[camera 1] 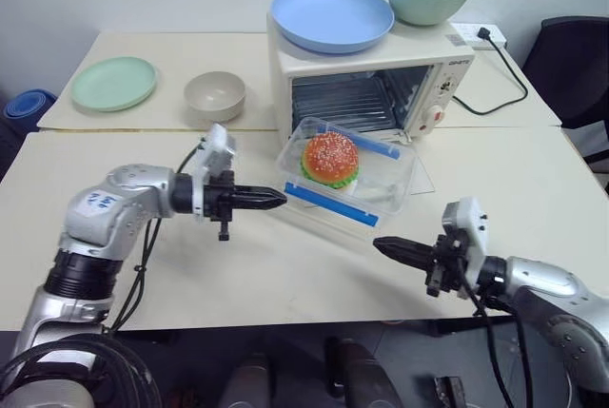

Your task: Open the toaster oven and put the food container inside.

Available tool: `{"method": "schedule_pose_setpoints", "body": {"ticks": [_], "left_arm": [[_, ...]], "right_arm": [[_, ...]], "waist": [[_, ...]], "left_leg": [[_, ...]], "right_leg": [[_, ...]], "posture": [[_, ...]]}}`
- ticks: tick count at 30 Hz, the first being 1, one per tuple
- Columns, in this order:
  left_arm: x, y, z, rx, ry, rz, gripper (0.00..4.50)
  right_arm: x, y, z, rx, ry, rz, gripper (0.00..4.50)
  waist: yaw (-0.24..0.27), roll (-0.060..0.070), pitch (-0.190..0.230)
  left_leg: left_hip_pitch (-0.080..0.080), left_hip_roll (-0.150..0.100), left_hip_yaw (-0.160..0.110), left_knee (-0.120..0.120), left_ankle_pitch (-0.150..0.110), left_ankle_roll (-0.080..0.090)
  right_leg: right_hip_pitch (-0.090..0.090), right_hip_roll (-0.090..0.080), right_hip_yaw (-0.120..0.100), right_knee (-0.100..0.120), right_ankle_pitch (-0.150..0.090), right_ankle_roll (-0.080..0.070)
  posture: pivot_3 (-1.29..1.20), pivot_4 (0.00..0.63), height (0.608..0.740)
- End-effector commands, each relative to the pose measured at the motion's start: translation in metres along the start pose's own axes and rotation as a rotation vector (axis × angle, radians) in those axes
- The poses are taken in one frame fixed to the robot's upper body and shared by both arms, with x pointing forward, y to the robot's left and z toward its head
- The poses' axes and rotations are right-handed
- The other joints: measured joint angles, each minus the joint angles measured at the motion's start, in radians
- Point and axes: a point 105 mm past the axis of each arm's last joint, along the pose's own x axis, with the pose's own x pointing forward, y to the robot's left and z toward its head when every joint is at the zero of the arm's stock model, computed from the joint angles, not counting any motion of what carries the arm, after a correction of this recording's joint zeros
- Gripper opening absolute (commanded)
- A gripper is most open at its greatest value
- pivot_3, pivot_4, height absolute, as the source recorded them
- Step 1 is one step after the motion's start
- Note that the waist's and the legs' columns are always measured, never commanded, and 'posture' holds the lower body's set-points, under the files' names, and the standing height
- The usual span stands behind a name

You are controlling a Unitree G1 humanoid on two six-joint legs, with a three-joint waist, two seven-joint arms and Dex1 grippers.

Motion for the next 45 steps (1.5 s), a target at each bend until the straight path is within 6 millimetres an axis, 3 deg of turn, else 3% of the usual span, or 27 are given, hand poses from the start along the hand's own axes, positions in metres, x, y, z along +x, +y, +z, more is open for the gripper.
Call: {"method": "schedule_pose_setpoints", "body": {"ticks": [1, 8, 11, 16, 26, 30, 33, 38, 41, 45], "left_arm": [[0.008, 0.004, 0.0, 0.056, 0.021, 0.011, 0.0], [0.036, 0.026, 0.009, 0.078, -0.028, 0.09, 0.0], [0.045, 0.046, 0.02, 0.057, -0.091, 0.19, 0.0], [0.055, 0.052, 0.034, 0.072, -0.156, 0.217, 0.0], [0.056, 0.087, 0.054, 0.074, -0.268, 0.436, 0.0], [0.05, 0.087, 0.058, 0.061, -0.298, 0.43, 0.0], [0.029, 0.072, 0.064, 0.063, -0.336, 0.37, 0.0], [-0.037, 0.035, 0.063, 0.084, -0.3, 0.312, 0.0], [-0.08, 0.015, 0.061, 0.097, -0.245, 0.325, 0.56], [-0.113, -0.007, 0.057, 0.091, -0.169, 0.315, 1.76]], "right_arm": [[0.004, -0.013, 0.01, -0.033, -0.044, -0.064, 0.01], [0.028, -0.047, 0.023, -0.103, -0.077, -0.181, 0.01], [0.038, -0.064, 0.032, -0.123, -0.102, -0.232, 0.01], [0.057, -0.087, 0.047, -0.142, -0.16, -0.314, 0.01], [0.096, -0.099, 0.067, -0.144, -0.247, -0.337, 0.01], [0.104, -0.107, 0.079, -0.131, -0.304, -0.375, 0.01], [0.107, -0.106, 0.081, -0.133, -0.312, -0.365, 0.01], [0.09, -0.092, 0.069, -0.144, -0.282, -0.297, 0.01], [0.062, -0.082, 0.06, -0.147, -0.252, -0.285, 0.0], [0.028, -0.071, 0.042, -0.127, -0.18, -0.281, 0.0]], "waist": [[0.001, 0.0, 0.0], [0.001, 0.0, 0.0], [0.001, 0.0, 0.0], [-0.003, 0.0, 0.0], [-0.006, 0.0, 0.0], [-0.013, 0.0, 0.0], [-0.027, 0.0, 0.0], [-0.046, 0.0, 0.0], [-0.048, 0.0, 0.0], [-0.045, 0.0, 0.0]], "left_leg": [[0.0, 0.0, 0.0, 0.0, 0.0, 0.0], [-0.001, 0.0, 0.0, 0.0, 0.0, 0.0], [-0.001, 0.0, 0.0, 0.0, 0.0, 0.0], [-0.001, 0.001, 0.002, 0.0, 0.0, 0.0], [-0.002, 0.001, 0.004, 0.0, 0.0, 0.0], [-0.003, 0.001, 0.005, 0.0, 0.001, -0.001], [-0.005, 0.001, 0.005, 0.0, 0.001, -0.001], [-0.008, 0.003, 0.008, -0.002, 0.001, -0.003], [-0.008, 0.003, 0.007, -0.002, 0.001, -0.003], [-0.007, 0.002, 0.007, -0.002, 0.001, -0.003]], "right_leg": [[0.0, 0.0, 0.0, 0.0, 0.0, 0.0], [-0.001, 0.0, 0.0, 0.0, 0.0, 0.001], [-0.001, 0.0, -0.001, 0.001, 0.0, 0.001], [-0.003, -0.001, -0.001, 0.006, 0.001, 0.001], [-0.005, -0.003, -0.001, 0.008, 0.001, 0.001], [-0.008, -0.004, 0.0, 0.01, 0.001, 0.001], [-0.011, -0.006, 0.0, 0.01, 0.001, 0.001], [-0.018, -0.005, 0.003, 0.014, 0.0, 0.0], [-0.018, -0.005, 0.003, 0.015, 0.0, 0.0], [-0.016, -0.006, 0.002, 0.014, 0.0, 0.0]], "posture": [[0.0, 0.15, 0.74], [0.0, 0.15, 0.74], [0.0, 0.15, 0.74], [0.0, 0.15, 0.74], [0.0, 0.15, 0.74], [0.0, 0.15, 0.74], [0.0, 0.15, 0.74], [0.0, 0.15, 0.74], [0.0, 0.15, 0.74], [0.0, 0.15, 0.74]]}}
